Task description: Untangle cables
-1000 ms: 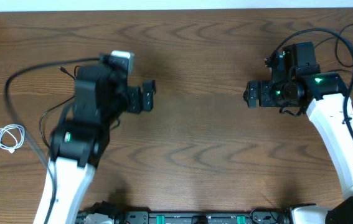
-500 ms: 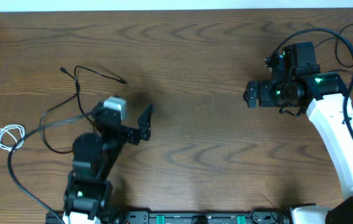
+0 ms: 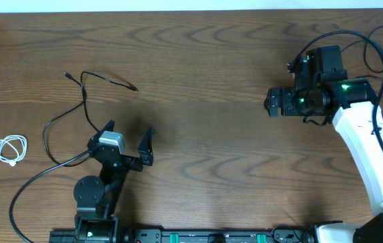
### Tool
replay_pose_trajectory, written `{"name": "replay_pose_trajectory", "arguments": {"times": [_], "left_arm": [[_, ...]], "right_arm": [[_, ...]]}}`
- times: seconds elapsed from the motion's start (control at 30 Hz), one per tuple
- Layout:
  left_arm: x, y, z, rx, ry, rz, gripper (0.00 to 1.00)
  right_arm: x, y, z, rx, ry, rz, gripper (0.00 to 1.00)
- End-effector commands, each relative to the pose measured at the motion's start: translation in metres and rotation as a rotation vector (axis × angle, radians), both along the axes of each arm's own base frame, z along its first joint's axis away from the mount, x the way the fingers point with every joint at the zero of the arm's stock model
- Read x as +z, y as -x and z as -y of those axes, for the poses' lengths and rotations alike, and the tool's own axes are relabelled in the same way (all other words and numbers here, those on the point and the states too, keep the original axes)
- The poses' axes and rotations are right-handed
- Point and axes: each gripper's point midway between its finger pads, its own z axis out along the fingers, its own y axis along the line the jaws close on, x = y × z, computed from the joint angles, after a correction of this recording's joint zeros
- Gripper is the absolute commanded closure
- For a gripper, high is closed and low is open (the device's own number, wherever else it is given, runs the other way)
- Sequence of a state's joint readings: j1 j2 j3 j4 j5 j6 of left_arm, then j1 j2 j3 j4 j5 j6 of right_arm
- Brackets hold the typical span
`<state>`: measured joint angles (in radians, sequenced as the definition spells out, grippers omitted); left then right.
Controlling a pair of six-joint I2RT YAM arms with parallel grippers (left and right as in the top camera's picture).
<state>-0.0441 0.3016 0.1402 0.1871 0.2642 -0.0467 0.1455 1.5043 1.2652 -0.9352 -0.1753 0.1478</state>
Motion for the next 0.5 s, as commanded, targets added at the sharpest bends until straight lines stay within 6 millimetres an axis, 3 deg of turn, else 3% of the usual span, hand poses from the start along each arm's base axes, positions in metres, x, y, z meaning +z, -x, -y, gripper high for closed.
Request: {"name": "replay_pose_trajectory", "arguments": {"times": [0.0, 0.47], "left_arm": [[-0.021, 0.005, -0.003, 0.007, -0.016, 0.003, 0.04], [-0.068, 0.016, -0.011, 0.044, -0.022, -0.128, 0.04]], "right_arm": [[0.005, -0.002, -0.002, 0.011, 0.005, 0.016, 0.01], [0.005, -0.002, -0.002, 0.011, 0.005, 0.016, 0.01]]}}
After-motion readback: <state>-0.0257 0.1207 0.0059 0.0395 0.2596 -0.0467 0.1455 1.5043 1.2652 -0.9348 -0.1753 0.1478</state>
